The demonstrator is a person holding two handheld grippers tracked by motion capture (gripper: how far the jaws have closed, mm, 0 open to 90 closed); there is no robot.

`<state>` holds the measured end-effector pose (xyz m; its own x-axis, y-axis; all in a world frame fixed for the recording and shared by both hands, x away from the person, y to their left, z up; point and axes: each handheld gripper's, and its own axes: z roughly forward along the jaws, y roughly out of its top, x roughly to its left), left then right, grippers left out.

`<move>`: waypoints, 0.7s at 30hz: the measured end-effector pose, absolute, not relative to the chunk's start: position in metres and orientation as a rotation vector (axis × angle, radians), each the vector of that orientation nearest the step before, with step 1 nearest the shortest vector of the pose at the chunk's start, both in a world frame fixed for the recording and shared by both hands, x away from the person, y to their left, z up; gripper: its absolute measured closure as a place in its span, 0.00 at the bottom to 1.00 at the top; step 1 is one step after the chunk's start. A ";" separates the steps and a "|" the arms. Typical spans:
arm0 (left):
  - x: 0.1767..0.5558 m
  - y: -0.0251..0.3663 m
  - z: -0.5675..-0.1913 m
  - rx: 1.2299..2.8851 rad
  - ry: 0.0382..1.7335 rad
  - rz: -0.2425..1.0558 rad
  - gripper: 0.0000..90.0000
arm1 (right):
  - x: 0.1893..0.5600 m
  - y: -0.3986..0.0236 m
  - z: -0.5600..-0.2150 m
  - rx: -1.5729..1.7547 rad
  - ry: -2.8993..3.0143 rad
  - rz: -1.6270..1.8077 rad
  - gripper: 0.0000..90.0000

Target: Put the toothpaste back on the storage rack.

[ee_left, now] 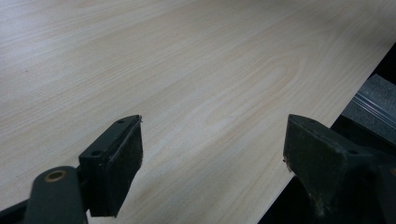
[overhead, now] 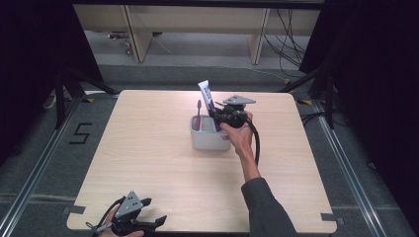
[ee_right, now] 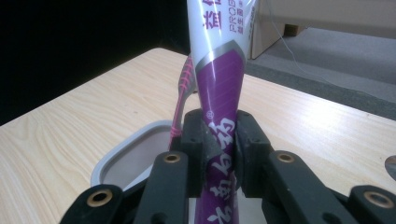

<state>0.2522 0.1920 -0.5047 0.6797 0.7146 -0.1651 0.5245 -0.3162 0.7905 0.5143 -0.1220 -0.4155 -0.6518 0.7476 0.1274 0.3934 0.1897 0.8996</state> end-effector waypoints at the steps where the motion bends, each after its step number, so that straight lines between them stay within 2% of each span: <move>1: 0.253 0.192 -0.505 1.994 0.949 0.272 0.22 | 0.514 -0.122 -0.416 1.068 2.135 1.441 0.85; 21: 0.252 0.192 -0.505 1.991 0.946 0.274 0.22 | 0.511 -0.121 -0.426 1.022 2.161 1.356 0.85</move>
<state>0.2525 0.1918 -0.5048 0.6845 0.7109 -0.1616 0.5146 -0.3141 0.7978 0.5115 -0.1215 -0.4256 -0.6578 0.7515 0.0513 0.3731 0.2658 0.8889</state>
